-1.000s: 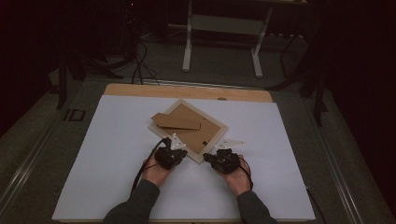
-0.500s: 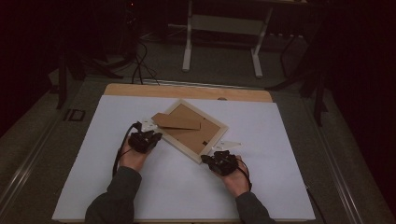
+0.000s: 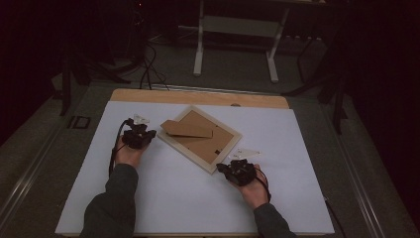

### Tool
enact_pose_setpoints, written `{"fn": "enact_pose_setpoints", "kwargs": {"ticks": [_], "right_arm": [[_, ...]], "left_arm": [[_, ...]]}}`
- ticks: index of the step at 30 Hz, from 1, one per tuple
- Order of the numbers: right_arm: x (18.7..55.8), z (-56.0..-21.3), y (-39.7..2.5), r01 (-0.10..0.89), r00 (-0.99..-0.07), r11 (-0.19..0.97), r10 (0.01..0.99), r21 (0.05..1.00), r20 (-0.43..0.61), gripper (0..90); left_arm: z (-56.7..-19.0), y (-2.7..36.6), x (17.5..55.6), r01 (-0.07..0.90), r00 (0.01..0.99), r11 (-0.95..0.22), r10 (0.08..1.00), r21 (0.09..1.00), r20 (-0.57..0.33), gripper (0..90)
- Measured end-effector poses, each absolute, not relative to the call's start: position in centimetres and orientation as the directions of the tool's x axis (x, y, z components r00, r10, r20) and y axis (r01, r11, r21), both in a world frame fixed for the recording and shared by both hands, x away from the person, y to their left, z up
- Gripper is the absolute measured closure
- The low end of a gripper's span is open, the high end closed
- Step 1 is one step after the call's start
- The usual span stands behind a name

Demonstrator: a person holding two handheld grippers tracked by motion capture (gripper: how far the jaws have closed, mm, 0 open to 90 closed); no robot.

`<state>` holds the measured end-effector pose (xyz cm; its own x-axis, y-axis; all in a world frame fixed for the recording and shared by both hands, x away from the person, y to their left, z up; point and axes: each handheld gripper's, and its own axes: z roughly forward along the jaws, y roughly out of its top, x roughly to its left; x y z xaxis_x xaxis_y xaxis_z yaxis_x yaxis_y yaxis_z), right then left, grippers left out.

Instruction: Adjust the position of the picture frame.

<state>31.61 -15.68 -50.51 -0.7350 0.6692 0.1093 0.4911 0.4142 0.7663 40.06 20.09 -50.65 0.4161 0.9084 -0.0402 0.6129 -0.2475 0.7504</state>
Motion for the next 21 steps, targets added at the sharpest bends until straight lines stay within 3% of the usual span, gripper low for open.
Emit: {"fn": "enact_pose_setpoints", "kwargs": {"ticks": [21], "right_arm": [[31.2, -50.2, -18.4, 0.482, -0.727, 0.389, 0.678, 0.785, 0.110, 89.1]], "left_arm": [[-52.8, 19.1, 43.7, 0.678, 0.323, -0.175, 0.943, 0.714, -0.075, 90.0]]}}
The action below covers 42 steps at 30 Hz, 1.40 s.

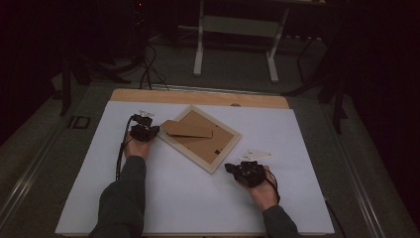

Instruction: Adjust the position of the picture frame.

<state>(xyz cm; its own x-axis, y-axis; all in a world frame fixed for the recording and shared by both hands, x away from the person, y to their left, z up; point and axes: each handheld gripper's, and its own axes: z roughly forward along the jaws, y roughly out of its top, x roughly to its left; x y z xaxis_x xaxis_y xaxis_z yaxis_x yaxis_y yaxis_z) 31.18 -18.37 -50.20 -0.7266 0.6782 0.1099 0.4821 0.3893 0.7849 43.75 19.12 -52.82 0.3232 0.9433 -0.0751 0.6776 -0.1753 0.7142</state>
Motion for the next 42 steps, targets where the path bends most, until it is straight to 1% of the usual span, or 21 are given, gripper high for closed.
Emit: {"fn": "enact_pose_setpoints", "kwargs": {"ticks": [5, 12, 17, 23, 27, 31, 39, 42], "right_arm": [[31.2, -50.5, -18.9, 0.492, -0.717, 0.372, 0.686, 0.787, 0.124, 89.2], [31.3, -51.1, -19.4, 0.503, -0.714, 0.375, 0.688, 0.778, 0.130, 89.2], [31.6, -51.3, -19.8, 0.517, -0.699, 0.360, 0.701, 0.777, 0.141, 89.2], [31.7, -51.6, -20.5, 0.527, -0.685, 0.363, 0.717, 0.769, 0.131, 89.3], [31.9, -51.9, -21.0, 0.548, -0.661, 0.345, 0.737, 0.762, 0.142, 89.3], [32.0, -52.1, -21.2, 0.560, -0.651, 0.344, 0.745, 0.754, 0.144, 89.3], [32.6, -52.9, -21.5, 0.591, -0.624, 0.334, 0.767, 0.734, 0.154, 89.3], [33.1, -53.1, -21.9, 0.617, -0.591, 0.310, 0.790, 0.724, 0.165, 89.3]], "left_arm": [[-53.3, 19.0, 43.7, 0.695, 0.313, -0.186, 0.948, 0.694, -0.059, 90.0], [-53.1, 18.5, 43.4, 0.696, 0.343, -0.225, 0.938, 0.682, -0.041, 90.0], [-53.2, 18.0, 43.3, 0.694, 0.377, -0.233, 0.924, 0.681, -0.068, 90.0], [-53.4, 18.0, 43.5, 0.701, 0.357, -0.185, 0.927, 0.689, -0.114, 90.0], [-53.3, 17.5, 43.0, 0.693, 0.381, -0.222, 0.920, 0.686, -0.088, 90.0], [-53.3, 17.1, 42.4, 0.692, 0.381, -0.220, 0.920, 0.688, -0.090, 90.0], [-53.4, 16.0, 40.7, 0.672, 0.410, -0.242, 0.909, 0.699, -0.079, 90.0], [-53.4, 15.6, 40.2, 0.670, 0.411, -0.248, 0.909, 0.699, -0.072, 90.0]]}}
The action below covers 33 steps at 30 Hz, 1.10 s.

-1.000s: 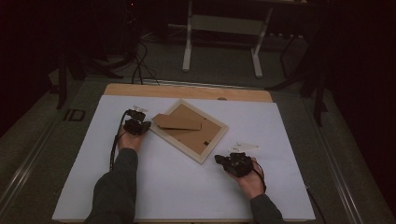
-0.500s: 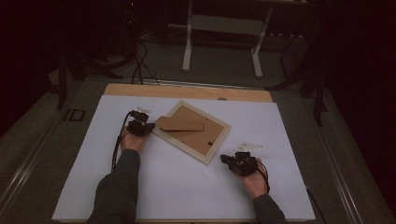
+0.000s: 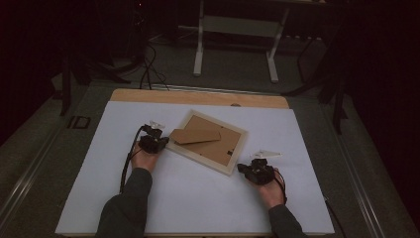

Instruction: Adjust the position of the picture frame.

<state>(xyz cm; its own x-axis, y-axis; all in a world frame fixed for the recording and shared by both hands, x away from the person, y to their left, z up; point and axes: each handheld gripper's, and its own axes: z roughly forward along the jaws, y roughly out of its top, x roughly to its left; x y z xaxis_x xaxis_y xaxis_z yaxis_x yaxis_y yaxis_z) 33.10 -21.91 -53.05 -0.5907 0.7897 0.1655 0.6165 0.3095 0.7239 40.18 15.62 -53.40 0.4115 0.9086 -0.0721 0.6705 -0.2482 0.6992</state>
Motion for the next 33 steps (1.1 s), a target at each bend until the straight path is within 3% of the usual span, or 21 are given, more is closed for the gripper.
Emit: {"fn": "enact_pose_setpoints", "kwargs": {"ticks": [11, 16, 33], "right_arm": [[33.8, -53.1, -23.3, 0.665, -0.486, 0.210, 0.851, 0.717, 0.201, 88.4], [33.9, -53.2, -24.2, 0.676, -0.451, 0.175, 0.866, 0.716, 0.214, 88.6], [34.4, -53.4, -25.2, 0.713, -0.399, 0.147, 0.889, 0.686, 0.224, 90.0]], "left_arm": [[-53.1, 13.5, 37.5, 0.677, 0.437, -0.290, 0.898, 0.677, -0.052, 90.0], [-53.2, 12.8, 36.4, 0.693, 0.415, -0.246, 0.904, 0.678, -0.097, 90.0], [-53.2, 11.7, 34.4, 0.692, 0.418, -0.262, 0.905, 0.672, -0.078, 90.0]]}}
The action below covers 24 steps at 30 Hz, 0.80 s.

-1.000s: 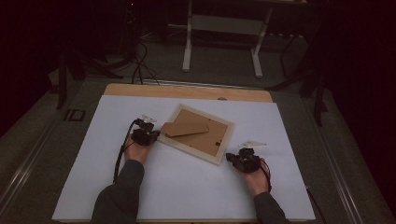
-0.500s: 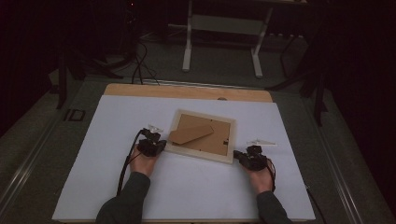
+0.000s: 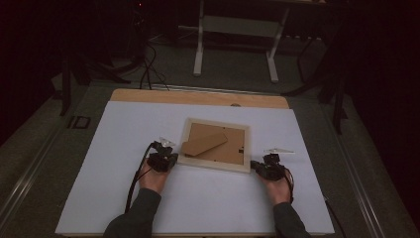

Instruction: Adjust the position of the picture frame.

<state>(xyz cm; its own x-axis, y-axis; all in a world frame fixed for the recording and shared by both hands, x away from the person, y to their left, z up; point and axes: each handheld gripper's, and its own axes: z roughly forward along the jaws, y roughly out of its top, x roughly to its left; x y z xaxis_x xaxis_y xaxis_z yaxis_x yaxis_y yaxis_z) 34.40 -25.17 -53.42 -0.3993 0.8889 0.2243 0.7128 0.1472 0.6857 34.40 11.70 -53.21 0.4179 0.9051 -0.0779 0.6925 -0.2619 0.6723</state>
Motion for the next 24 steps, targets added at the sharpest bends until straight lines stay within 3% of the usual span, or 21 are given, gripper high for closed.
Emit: {"fn": "enact_pose_setpoints", "kwargs": {"ticks": [24], "right_arm": [[35.7, -53.3, -23.1, 0.695, -0.433, 0.203, 0.884, 0.689, 0.177, 90.0]], "left_arm": [[-53.4, 13.6, 32.8, 0.707, 0.382, -0.208, 0.916, 0.676, -0.118, 90.0]]}}
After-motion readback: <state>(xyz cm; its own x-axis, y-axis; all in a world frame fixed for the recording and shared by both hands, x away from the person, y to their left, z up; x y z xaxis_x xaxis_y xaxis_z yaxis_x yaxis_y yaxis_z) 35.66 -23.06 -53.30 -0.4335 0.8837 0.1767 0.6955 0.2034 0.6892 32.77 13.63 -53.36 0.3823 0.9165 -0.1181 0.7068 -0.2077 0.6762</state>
